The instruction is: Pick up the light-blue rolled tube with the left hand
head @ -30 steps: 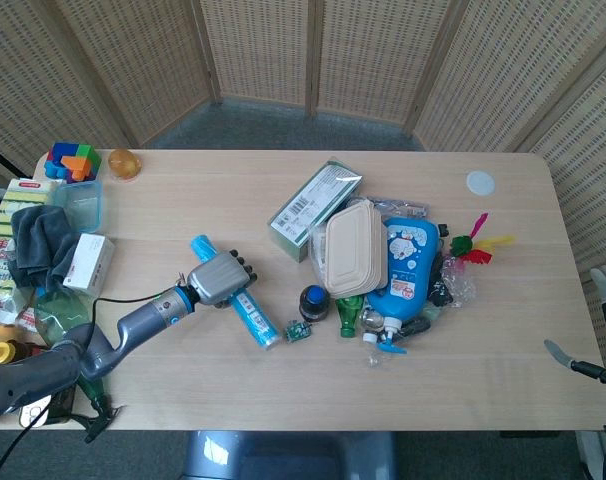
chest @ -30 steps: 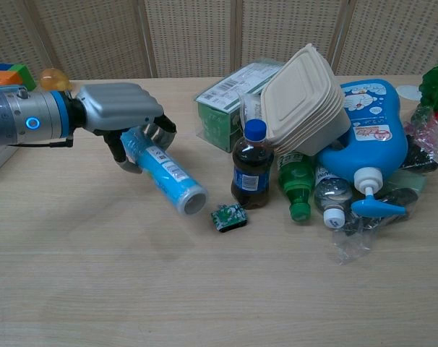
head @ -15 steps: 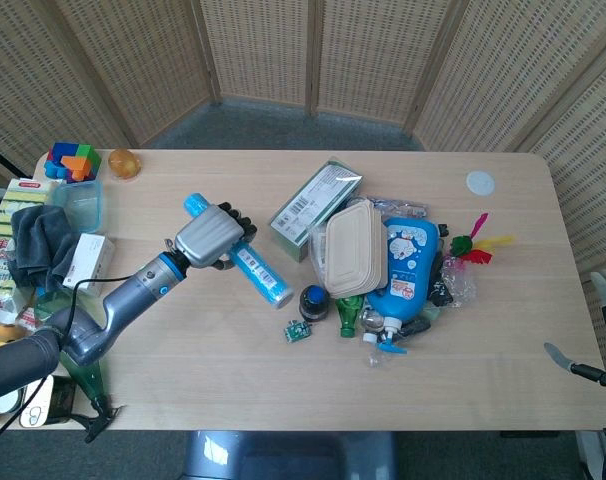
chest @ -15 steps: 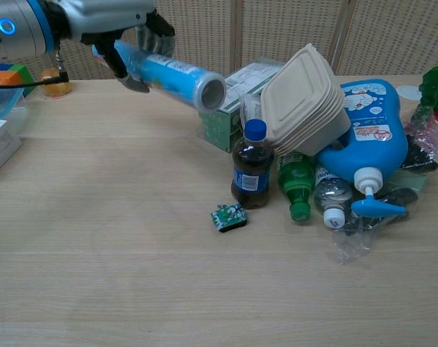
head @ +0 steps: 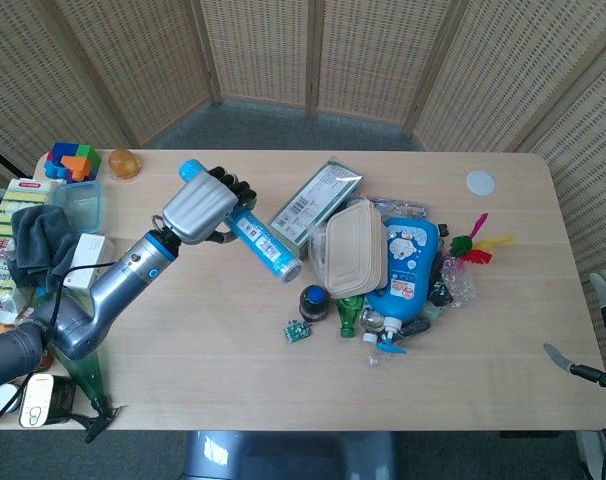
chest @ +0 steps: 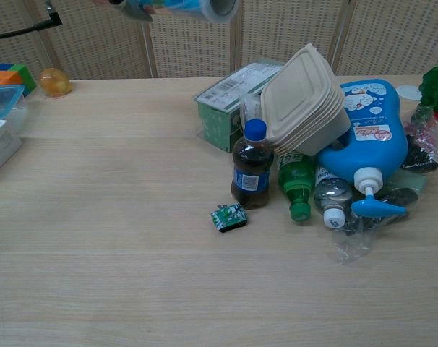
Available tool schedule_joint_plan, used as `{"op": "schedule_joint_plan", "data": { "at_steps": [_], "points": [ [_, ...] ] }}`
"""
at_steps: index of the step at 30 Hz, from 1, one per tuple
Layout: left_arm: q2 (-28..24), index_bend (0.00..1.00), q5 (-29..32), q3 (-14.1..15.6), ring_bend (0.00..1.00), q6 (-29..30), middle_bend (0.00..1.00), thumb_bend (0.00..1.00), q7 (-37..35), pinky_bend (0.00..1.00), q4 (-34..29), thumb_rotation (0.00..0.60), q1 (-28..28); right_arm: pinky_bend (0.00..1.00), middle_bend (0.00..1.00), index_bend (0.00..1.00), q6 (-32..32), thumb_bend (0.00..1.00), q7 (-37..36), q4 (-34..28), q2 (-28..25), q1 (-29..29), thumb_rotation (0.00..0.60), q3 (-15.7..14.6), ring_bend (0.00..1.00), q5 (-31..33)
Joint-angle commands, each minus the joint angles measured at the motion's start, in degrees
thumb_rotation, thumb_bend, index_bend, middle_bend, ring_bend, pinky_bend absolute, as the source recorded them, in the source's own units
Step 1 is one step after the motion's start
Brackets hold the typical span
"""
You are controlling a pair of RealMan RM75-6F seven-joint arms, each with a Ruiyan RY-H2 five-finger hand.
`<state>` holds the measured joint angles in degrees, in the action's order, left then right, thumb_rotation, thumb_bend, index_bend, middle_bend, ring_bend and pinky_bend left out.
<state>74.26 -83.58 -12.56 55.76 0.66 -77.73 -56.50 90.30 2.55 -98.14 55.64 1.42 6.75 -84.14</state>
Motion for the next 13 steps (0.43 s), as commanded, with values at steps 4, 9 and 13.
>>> {"op": "schedule_joint_plan", "data": {
  "at_steps": [4,9,13],
  "points": [
    [-1.28,0.76,0.35,-1.09,0.57,0.72,0.63,0.43,0.40,0.39,-1.33,0.600,-0.21,0.00,0.00,0.00,0.03,0.14,0.01,0.02,0.08,-0.06,0.391,-0.01,0.00,0.04],
    [-1.95,0.76,0.45,-1.35,0.57,0.71,0.63,0.43,0.53,0.39,-2.16,0.600,-0.33,0.00,0.00,0.00,0.05,0.14,0.12,-0.03,0.08,-0.04,0.392,0.02,0.00,0.00],
    [-2.27,0.76,0.48,-1.32,0.57,0.75,0.63,0.43,0.62,0.39,-2.61,0.600,-0.28,0.00,0.00,0.00,-0.01,0.15,0.14,-0.09,-0.01,-0.03,0.389,0.02,0.00,-0.01]
  ]
}}
